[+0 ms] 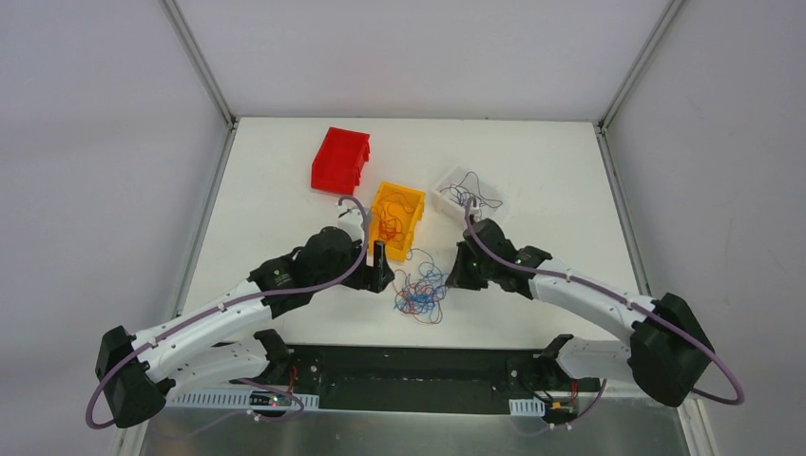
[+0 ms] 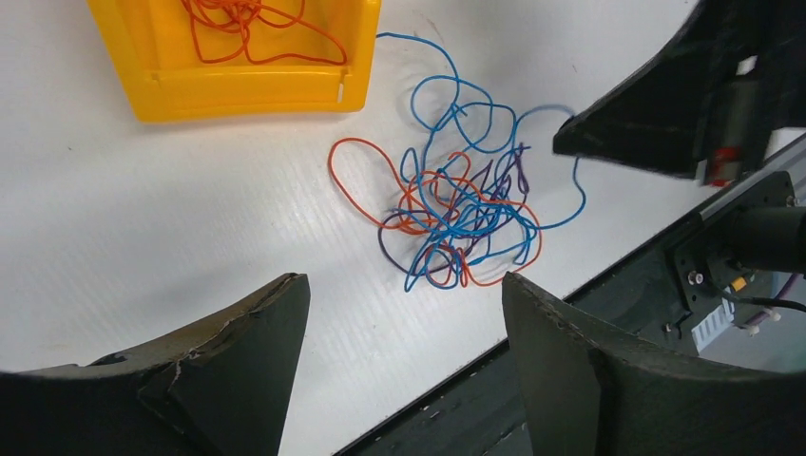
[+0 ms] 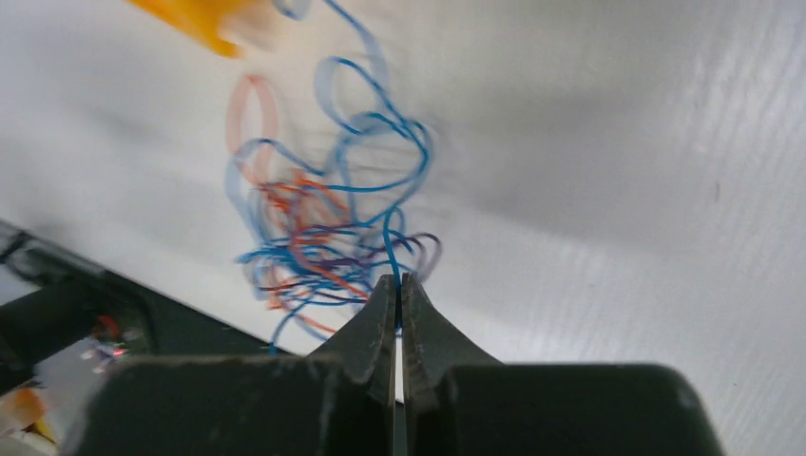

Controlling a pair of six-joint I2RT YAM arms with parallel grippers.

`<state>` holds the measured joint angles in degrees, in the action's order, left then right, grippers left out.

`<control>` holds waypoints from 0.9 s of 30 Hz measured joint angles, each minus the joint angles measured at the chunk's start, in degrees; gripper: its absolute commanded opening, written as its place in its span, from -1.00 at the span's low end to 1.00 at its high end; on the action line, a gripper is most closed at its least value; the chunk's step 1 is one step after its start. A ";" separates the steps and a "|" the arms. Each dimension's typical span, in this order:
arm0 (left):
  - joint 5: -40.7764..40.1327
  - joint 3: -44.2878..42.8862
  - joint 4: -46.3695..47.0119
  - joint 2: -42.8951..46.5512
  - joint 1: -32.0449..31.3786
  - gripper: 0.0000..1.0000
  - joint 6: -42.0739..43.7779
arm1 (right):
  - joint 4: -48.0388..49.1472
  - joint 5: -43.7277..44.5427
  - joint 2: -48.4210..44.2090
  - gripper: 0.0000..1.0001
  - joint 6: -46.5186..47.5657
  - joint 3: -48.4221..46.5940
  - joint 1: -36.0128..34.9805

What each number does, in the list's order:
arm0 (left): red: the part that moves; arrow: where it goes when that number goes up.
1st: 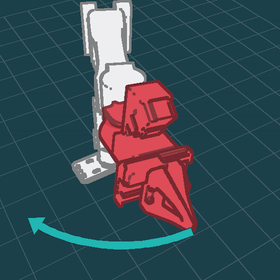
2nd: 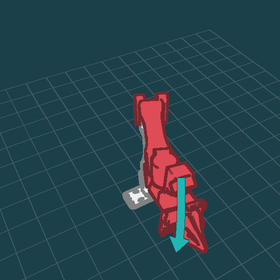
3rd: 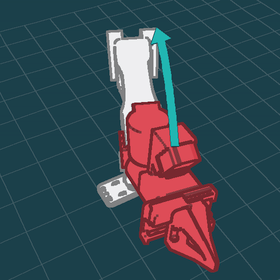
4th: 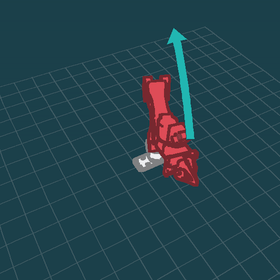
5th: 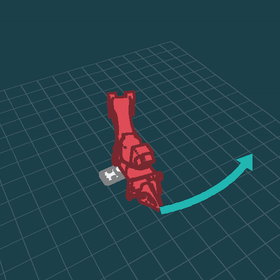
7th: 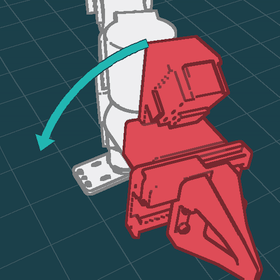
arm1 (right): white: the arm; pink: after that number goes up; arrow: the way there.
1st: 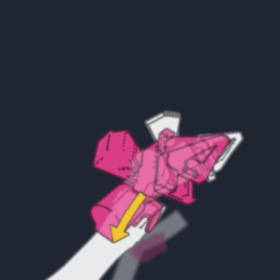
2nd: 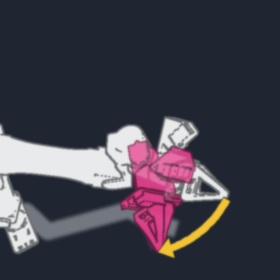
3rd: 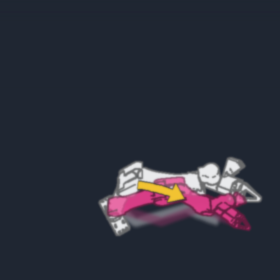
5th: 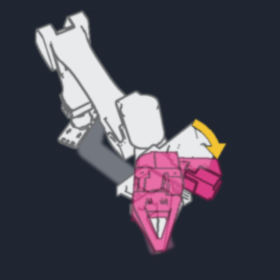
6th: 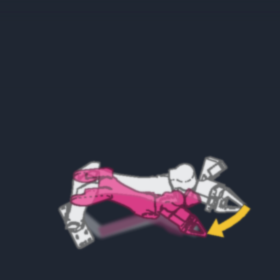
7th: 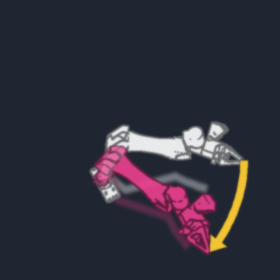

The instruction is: Untangle the cables

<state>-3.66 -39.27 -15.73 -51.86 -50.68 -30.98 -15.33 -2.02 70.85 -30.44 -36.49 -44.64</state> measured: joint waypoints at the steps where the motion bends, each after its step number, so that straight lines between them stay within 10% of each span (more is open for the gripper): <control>1: -0.09 0.00 -0.20 0.00 0.02 0.55 0.55 | -1.29 -0.22 -1.01 -1.00 0.37 -2.45 0.00; 12: 0.11 -8.68 -0.98 1.14 0.02 0.69 11.02 | -6.91 -4.48 -11.10 -1.00 4.37 -34.03 0.00; 27: 0.50 -10.95 4.72 5.75 0.00 0.98 19.61 | -12.17 -6.47 -8.46 -1.00 5.38 -34.97 0.00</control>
<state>-3.16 -50.22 -11.00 -46.11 -50.68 -11.38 -27.51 -8.49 62.39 -25.06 -71.46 -44.64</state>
